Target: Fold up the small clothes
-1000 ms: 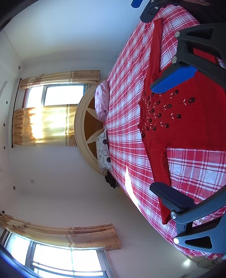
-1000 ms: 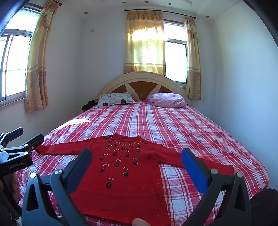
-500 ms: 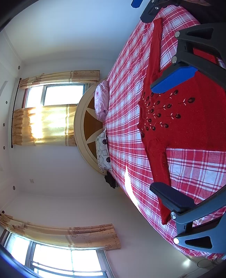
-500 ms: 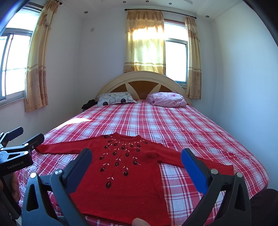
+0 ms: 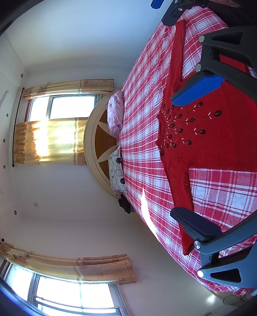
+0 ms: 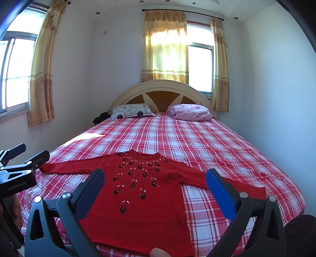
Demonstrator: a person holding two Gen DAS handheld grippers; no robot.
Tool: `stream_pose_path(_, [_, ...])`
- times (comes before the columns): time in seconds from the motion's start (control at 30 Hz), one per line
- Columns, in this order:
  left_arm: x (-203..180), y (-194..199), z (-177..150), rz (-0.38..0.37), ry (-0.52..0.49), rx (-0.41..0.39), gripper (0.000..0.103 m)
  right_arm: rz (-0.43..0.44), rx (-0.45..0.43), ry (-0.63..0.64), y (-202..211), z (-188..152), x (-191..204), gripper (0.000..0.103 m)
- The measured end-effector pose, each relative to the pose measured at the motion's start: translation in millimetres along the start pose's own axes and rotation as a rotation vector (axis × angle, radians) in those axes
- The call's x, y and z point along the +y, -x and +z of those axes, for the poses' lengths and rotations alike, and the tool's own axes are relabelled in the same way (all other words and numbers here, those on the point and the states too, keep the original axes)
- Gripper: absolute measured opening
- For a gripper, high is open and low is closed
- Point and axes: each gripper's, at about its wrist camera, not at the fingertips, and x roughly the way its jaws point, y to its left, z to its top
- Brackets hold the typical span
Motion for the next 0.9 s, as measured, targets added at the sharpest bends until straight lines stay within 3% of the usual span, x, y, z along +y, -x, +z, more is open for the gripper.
stream_pose_path(0.6, [2.1, -12.5, -4.9, 0.004, 0.000, 0.027, 0.102, 0.000, 0.021, -0.003, -9.8, -7.9, -3.6, 0.103])
stream_pose_path(0.9, [-7.1, -62.0, -39.4, 0.018, -0.012, 0.115, 0.102, 0.014, 0.142, -0.108, -63.0, -34.3, -42.5, 0.103])
